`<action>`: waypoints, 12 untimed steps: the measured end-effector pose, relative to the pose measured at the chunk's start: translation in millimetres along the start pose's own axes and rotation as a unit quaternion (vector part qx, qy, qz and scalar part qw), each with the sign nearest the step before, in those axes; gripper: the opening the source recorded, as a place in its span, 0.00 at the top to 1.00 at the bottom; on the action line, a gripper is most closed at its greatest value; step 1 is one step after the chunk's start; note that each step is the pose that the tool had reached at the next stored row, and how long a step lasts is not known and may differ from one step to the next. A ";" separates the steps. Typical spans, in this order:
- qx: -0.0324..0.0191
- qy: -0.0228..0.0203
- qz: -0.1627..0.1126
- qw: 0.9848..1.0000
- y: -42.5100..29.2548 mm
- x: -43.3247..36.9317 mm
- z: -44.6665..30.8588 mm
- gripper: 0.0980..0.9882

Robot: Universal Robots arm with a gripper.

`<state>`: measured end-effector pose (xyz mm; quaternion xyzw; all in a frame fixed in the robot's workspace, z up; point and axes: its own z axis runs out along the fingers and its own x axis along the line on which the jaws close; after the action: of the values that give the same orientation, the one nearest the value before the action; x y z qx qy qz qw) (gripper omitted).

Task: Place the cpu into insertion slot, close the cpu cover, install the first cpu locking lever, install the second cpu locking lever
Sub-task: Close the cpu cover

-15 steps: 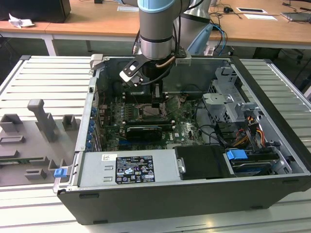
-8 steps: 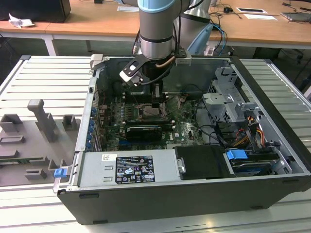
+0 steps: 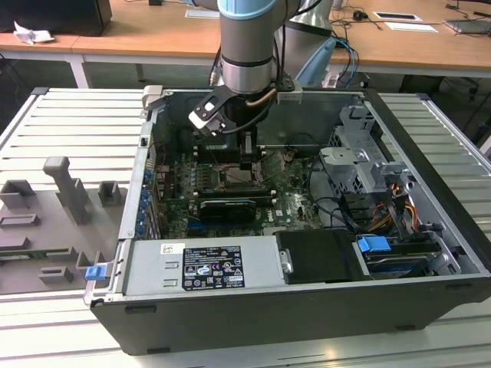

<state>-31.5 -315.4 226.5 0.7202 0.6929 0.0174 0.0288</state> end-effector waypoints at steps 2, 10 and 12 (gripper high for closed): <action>0.000 0.000 0.001 1.000 0.0 0.0 0.0 0.99; 0.000 0.000 0.003 1.000 0.1 0.0 -0.3 0.99; 0.000 0.000 0.004 1.000 0.2 0.0 -0.4 0.99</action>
<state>-31.3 -315.4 226.9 0.7230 0.6901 0.0173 0.0289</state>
